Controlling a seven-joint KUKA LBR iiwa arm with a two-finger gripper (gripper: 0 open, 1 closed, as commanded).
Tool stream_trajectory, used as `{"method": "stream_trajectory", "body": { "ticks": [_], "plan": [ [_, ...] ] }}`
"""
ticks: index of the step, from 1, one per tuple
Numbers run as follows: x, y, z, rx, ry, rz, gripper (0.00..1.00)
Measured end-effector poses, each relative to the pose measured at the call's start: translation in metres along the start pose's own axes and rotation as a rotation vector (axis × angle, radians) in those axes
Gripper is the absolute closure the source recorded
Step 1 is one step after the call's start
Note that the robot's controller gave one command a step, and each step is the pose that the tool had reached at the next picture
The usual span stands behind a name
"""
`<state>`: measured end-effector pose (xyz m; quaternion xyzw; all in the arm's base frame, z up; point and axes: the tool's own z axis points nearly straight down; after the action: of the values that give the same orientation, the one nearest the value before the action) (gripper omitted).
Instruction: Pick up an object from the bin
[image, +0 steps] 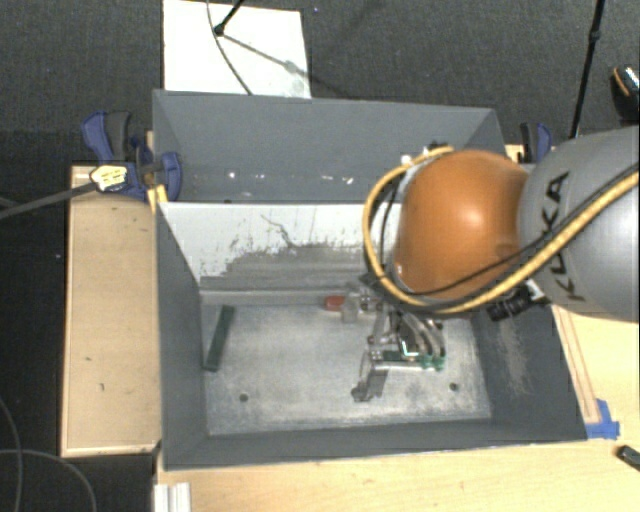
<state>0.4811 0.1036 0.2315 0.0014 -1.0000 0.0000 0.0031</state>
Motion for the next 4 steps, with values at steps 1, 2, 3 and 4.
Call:
{"method": "stream_trajectory", "body": {
  "ticks": [1,2,3,4],
  "plan": [
    [-0.016,-0.068,0.060,0.003,-0.003,-0.032,0.00],
    [-0.023,-0.121,0.136,0.002,-0.001,0.018,0.00],
    [-0.058,-0.144,0.162,0.001,-0.010,-0.028,0.00],
    [-0.057,-0.142,0.161,-0.001,-0.010,-0.025,1.00]
  ]
}}
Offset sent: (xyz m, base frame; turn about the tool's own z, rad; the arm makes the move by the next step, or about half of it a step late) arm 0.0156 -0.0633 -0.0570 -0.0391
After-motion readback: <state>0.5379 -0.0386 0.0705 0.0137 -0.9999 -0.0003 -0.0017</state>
